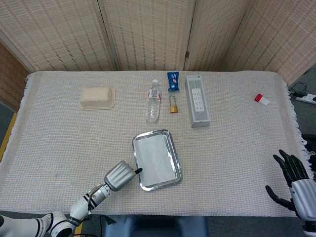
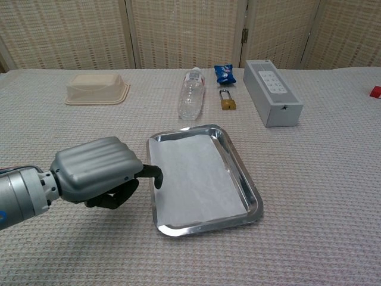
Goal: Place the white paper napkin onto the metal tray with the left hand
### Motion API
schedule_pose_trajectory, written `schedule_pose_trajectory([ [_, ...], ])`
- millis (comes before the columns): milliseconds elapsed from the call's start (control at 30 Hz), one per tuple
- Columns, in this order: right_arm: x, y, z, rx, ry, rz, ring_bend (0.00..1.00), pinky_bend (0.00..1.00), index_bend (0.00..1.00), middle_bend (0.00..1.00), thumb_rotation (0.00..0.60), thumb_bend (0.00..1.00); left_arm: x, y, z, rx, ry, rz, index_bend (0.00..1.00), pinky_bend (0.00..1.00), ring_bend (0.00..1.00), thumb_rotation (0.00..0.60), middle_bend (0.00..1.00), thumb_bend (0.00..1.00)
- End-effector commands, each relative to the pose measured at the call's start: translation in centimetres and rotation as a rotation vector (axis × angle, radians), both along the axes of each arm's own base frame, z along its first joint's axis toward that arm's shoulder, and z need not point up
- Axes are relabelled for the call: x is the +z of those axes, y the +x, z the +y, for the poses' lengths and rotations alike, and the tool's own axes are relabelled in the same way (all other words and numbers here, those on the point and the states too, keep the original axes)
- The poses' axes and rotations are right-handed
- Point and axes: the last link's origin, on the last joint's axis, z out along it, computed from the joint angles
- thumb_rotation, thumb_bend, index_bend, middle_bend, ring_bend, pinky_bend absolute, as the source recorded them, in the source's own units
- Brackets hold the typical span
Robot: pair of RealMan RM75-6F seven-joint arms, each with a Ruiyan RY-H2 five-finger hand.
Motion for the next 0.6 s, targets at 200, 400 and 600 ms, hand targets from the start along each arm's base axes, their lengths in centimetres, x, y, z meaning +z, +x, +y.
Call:
schedule_pose_trajectory([
  [200,0.2,0.0,0.1,0.004,-0.005,-0.005,0.00,0.00,0.00,0.00,0.600,0.37,-0.7,-0.3,-0.2,0.003,-0.019,0.008,0.36,1.00,1.00,0.600,1.00,0.90],
  [400,0.3,0.0,0.0,0.004,-0.006,-0.007,0.00,0.00,0.00,0.00,0.600,0.37,-1.1,-0.5,-0.1,0.007,-0.024,0.001,0.36,1.00,1.00,0.600,1.00,0.90],
  [600,0.4,0.1,0.1,0.006,-0.011,-0.010,0.00,0.00,0.00,0.00,0.600,0.37,-1.6,-0.5,-0.2,0.004,-0.034,-0.004,0.36,1.00,1.00,0.600,1.00,0.90],
])
